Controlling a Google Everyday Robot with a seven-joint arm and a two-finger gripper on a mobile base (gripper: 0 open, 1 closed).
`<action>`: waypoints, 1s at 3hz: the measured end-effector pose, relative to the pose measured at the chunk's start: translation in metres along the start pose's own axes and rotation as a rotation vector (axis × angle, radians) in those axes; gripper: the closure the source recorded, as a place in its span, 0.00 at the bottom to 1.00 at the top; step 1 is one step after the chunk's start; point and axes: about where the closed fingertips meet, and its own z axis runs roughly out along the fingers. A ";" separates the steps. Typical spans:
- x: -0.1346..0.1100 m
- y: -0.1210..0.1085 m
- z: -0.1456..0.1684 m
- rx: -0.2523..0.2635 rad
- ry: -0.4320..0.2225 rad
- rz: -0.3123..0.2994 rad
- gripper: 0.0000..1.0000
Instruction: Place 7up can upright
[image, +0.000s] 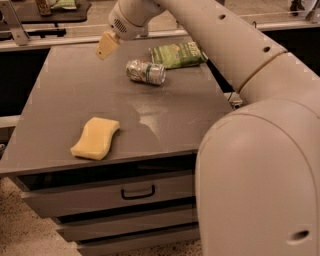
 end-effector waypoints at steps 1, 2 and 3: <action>0.029 -0.007 0.004 -0.009 0.123 -0.016 0.00; 0.052 -0.013 0.007 -0.008 0.230 -0.031 0.00; 0.075 -0.018 0.019 -0.012 0.344 -0.052 0.00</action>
Offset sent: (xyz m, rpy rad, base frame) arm 0.0070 -0.0643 -0.0498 -0.3481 0.1265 -0.0204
